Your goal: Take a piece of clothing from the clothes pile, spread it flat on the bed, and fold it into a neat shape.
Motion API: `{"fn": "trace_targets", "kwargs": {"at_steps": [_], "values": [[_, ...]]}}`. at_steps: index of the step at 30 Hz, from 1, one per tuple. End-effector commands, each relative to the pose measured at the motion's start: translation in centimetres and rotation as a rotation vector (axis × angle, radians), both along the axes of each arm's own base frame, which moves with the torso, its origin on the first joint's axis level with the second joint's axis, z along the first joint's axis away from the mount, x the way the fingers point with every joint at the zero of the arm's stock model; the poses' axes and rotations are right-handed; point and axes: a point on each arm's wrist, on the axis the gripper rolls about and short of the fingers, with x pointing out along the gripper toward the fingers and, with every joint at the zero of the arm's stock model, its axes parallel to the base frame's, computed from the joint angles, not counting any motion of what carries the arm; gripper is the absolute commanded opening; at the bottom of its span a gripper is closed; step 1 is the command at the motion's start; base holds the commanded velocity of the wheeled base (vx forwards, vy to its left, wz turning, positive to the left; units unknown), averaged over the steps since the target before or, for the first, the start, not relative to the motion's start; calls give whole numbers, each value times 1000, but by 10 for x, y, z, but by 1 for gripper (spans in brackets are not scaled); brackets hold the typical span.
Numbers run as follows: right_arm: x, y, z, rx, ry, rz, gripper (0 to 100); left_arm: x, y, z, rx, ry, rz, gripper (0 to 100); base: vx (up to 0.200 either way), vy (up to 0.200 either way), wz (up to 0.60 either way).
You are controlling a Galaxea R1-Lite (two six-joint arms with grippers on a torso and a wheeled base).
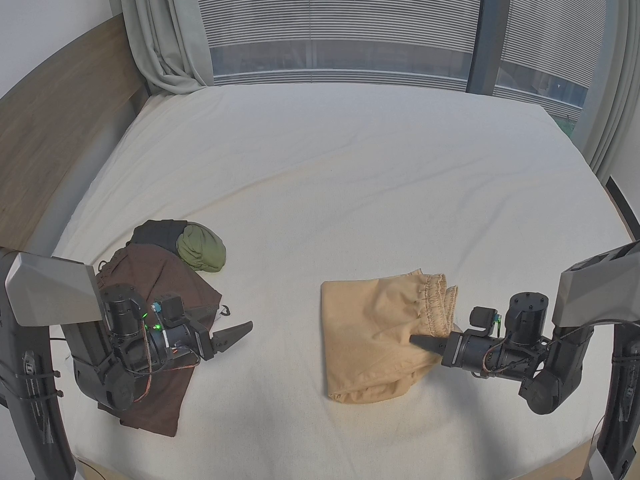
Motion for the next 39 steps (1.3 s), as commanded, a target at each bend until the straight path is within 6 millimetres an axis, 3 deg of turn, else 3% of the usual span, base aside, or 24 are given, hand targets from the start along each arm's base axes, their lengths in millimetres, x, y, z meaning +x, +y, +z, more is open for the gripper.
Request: {"fn": "trace_targets", "kwargs": {"at_steps": [1, 9, 15, 21, 39], "values": [[-1, 1, 20, 35, -50, 1, 0, 0, 1, 0, -1, -1, 4, 100, 0, 0, 0], [-1, 6, 44, 78, -121, 25, 0, 1, 1, -1, -1, 5, 5, 100, 0, 0, 0], [-1, 10, 49, 100, -128, 31, 0, 0, 1, -1, -2, 6, 7, 100, 0, 0, 0], [-1, 12, 72, 144, -190, 32, 0, 0, 0, -2, -2, 7, 4, 100, 0, 0, 0], [27, 23, 102, 209, -288, 32, 0, 1, 1, 0, -4, 2, 5, 100, 0, 0, 0]]}}
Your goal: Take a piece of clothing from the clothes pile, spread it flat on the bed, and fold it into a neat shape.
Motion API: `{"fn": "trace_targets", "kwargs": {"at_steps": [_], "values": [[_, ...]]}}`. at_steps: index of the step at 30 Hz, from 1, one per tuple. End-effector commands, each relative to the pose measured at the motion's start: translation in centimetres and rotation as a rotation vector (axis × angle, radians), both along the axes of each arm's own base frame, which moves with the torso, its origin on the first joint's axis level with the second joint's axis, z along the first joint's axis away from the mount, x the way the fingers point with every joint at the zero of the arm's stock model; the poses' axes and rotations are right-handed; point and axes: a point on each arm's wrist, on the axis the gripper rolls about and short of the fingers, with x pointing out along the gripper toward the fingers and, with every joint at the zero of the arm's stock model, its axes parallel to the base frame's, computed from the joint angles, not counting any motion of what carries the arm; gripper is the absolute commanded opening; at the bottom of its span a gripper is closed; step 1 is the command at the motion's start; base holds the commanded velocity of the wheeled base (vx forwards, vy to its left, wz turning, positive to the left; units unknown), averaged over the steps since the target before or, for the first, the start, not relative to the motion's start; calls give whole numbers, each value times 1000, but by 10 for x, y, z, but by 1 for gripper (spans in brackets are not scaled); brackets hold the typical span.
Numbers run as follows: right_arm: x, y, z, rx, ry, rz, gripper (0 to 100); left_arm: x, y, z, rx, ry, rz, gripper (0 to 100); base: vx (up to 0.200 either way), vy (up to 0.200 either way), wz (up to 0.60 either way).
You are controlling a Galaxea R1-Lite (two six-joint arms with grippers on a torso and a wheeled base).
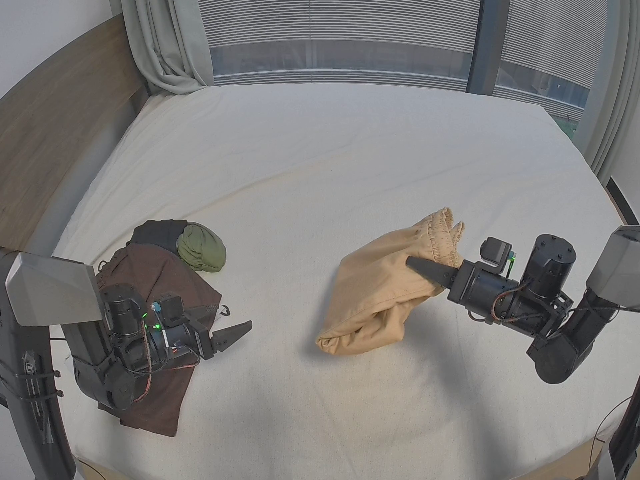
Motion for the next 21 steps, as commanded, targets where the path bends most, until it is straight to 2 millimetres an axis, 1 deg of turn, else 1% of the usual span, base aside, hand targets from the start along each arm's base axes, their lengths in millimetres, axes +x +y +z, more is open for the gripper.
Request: {"fn": "trace_targets", "kwargs": {"at_steps": [1, 7, 10, 11, 12, 16, 17, 21], "values": [[11, 5, 13, 18, -44, 1, 0, 0, 0, 0, 0, 1, 0, 100, 0, 0, 0], [33, 11, 28, 25, -61, -5, 0, 0, 0, 0, -1, 2, 0, 100, 0, 0, 0], [44, 14, 31, 27, -67, -7, 0, 0, 0, 0, -1, 2, 0, 100, 0, 0, 0], [44, 14, 31, 27, -67, -7, 0, 0, 0, 0, -1, 2, 0, 100, 0, 0, 0], [52, 18, 31, 29, -67, -7, 0, 0, 0, 0, -1, 2, 0, 100, 0, 0, 0], [62, 22, 29, 23, -53, -5, 0, 0, 0, 0, -1, 1, 0, 100, 0, 0, 0], [68, 24, 28, 24, -54, -5, 0, -1, 0, 1, -2, -1, 0, 100, 0, 0, 0], [81, 30, 23, 25, -44, -3, 0, -1, 0, 1, -2, -1, -1, 100, 0, 0, 0]]}}
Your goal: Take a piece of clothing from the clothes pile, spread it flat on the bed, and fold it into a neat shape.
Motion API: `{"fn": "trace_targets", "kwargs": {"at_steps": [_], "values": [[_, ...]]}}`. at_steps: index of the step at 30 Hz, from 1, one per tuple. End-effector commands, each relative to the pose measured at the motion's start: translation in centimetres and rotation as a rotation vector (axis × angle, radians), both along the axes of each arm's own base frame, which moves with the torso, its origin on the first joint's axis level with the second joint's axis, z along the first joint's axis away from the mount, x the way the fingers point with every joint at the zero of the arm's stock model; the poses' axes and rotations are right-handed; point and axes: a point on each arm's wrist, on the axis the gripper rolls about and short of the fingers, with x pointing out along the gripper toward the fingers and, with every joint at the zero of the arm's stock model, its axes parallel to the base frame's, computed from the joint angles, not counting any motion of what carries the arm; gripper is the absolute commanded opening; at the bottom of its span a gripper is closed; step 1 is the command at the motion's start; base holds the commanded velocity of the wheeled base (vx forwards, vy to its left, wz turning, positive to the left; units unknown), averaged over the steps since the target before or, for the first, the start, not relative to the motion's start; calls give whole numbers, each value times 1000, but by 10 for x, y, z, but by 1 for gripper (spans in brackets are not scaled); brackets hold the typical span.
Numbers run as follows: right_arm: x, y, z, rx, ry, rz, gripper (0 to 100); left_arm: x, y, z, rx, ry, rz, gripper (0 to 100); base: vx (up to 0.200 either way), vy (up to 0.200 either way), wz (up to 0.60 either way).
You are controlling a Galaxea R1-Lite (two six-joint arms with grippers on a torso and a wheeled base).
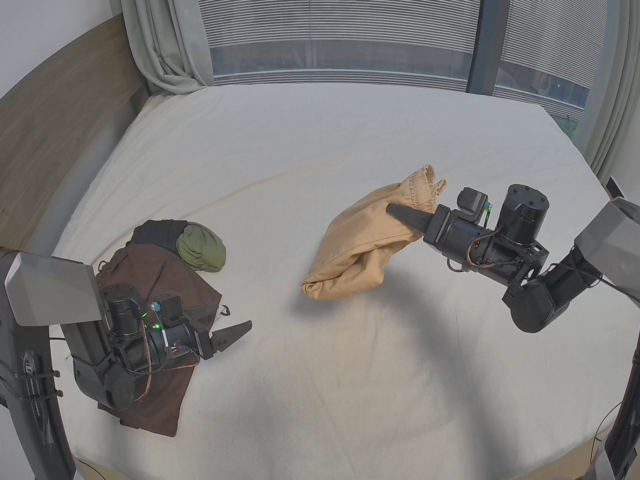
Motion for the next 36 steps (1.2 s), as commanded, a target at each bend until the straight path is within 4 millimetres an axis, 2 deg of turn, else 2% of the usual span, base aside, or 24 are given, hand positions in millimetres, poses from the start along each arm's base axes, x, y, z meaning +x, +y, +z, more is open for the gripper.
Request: {"fn": "trace_targets", "kwargs": {"at_steps": [1, 11, 19, 24, 31, 34, 36], "values": [[19, 9, -15, -8, 25, 4, 0, 0, 0, 0, 0, 0, 0, 100, 0, 0, 0], [41, 17, -33, -11, 38, 3, 0, 0, 0, 0, 0, 0, 0, 100, 0, 0, 0], [49, 22, -29, -9, 32, 6, 0, -1, 1, -2, 1, 9, 2, 100, 0, 0, 0], [57, 34, -27, -5, 21, 26, 0, -1, 1, -3, 1, 15, 2, 100, 0, 0, 0], [65, 42, -48, -15, 42, 34, 0, -1, 1, -4, 1, 18, 4, 100, 0, 0, 0], [70, 41, -72, -31, 80, 27, 0, 0, 3, -6, 1, 22, 8, 100, 0, 0, 0], [70, 39, -75, -34, 85, 24, 0, 0, 3, -7, 1, 24, 8, 100, 0, 0, 0]]}}
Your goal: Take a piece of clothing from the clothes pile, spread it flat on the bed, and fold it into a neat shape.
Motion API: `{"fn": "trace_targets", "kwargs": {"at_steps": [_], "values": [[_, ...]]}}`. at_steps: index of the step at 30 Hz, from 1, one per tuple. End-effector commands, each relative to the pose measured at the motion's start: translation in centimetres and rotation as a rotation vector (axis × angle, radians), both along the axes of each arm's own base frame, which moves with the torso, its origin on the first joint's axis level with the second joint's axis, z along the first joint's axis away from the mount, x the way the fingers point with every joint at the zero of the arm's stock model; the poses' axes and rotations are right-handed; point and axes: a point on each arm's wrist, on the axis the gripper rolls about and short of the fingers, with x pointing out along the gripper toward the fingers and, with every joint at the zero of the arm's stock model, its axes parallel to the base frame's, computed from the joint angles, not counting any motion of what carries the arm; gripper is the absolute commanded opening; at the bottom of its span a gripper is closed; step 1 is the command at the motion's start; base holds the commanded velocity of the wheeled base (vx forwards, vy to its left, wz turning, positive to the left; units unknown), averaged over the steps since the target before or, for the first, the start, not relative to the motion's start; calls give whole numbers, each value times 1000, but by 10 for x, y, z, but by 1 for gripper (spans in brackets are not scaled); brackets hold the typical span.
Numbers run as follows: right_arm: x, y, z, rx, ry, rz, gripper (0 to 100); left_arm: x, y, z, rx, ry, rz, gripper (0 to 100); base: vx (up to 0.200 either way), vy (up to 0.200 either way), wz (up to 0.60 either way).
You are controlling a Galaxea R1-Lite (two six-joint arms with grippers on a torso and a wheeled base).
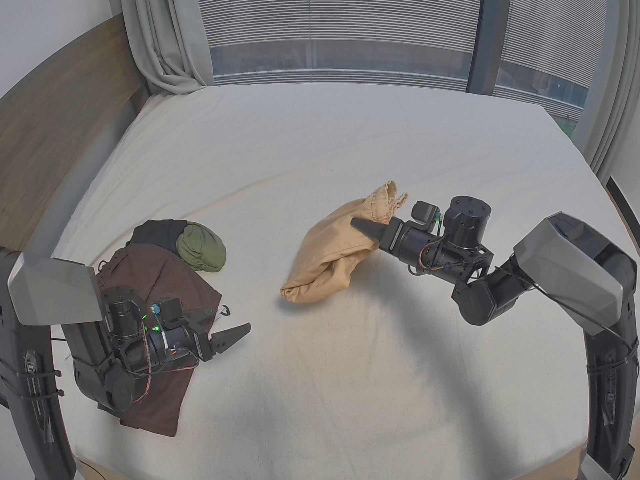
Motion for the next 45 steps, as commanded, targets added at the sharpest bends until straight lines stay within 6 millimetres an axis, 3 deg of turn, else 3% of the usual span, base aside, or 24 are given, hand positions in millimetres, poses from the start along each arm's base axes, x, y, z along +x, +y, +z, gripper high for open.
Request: {"fn": "trace_targets", "kwargs": {"at_steps": [1, 12, 22, 31, 32, 37, 40, 45], "values": [[7, -6, -42, -41, 77, -19, 0, 1, 1, -3, 1, 9, 3, 100, 0, 0, 0], [-17, -42, -86, -121, 208, -88, 0, 0, 1, -4, 1, 10, 2, 100, 0, 0, 0], [-31, -45, -125, -136, 237, -100, 0, 0, 1, -3, 1, 9, 2, 100, 0, 0, 0], [-34, -46, -131, -136, 239, -101, 0, 1, 1, -3, 1, 5, 3, 100, 0, 0, 0], [-33, -46, -130, -134, 235, -103, 100, 1, 1, -3, 1, 5, 3, 100, 0, 0, 0], [-33, -50, -129, -141, 235, -145, 100, 2, 1, -1, 0, -1, 5, 100, 0, 0, 0], [-33, -65, -126, -150, 240, -177, 100, 2, 1, -1, 0, -1, 5, 100, 0, 0, 0], [-37, -90, -99, -147, 207, -231, 100, 2, 1, -1, 0, -1, 5, 100, 0, 0, 0]]}}
